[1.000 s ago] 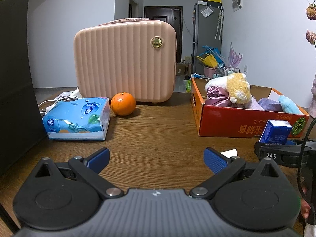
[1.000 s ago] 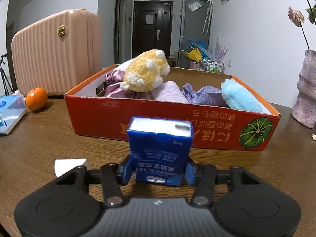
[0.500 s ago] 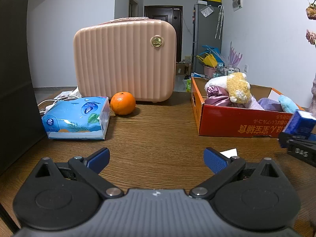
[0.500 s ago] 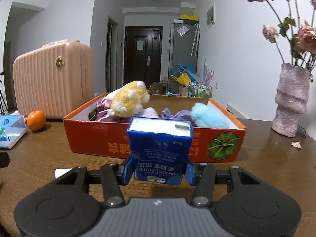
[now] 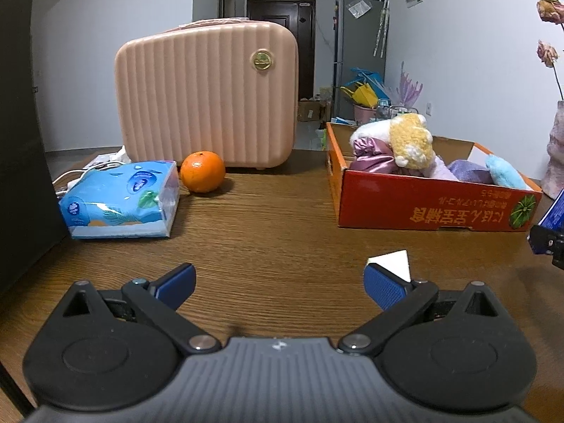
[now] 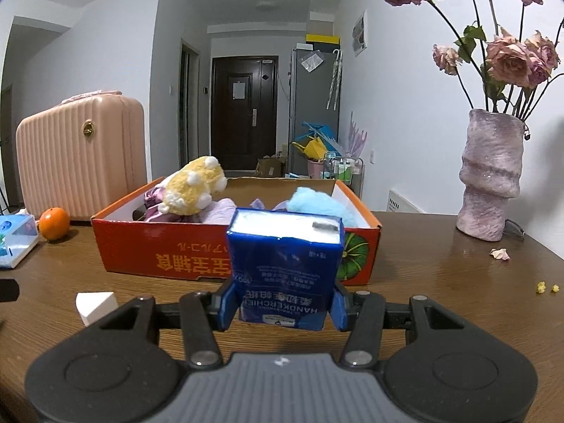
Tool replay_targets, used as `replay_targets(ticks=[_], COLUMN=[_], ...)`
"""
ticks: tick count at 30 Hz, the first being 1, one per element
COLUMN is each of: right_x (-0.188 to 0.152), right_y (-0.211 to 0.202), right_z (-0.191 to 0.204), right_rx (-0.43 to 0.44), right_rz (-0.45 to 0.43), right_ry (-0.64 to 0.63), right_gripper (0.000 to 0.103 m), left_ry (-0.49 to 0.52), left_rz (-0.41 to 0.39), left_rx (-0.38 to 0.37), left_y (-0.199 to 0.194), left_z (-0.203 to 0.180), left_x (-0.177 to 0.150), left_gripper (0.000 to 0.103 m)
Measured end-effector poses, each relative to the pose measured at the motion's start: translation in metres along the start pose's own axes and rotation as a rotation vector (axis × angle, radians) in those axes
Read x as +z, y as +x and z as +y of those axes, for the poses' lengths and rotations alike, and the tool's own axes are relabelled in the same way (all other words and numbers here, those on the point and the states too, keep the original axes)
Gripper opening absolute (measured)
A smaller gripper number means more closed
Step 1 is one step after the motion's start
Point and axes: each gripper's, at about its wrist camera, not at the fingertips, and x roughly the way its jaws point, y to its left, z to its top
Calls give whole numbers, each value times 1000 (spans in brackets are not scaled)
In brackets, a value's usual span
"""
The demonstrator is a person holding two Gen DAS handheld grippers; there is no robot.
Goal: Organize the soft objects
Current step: 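Lower the left tool onto the white sponge wedge while the right holds the carton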
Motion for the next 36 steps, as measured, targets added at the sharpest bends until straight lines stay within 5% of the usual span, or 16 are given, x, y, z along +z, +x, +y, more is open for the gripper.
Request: replay_targets(ticks=[15,29,36], right_x=[-1,-2,-2], right_y=[0,8,9], right_z=[-29,-49,-48], right_rx=[-8,-17,-18], right_rz=[-10,11,12], right_ry=[-19,-9,-15], right_gripper=[51,51,51], left_ry=[26,44,68], left_rz=[89,148,165], left_rx=[-68,-20,-61], left_y=[31,72,77], left_z=[-54,-78,-82], left_x=[2,10,9], left_gripper=[103,103,83])
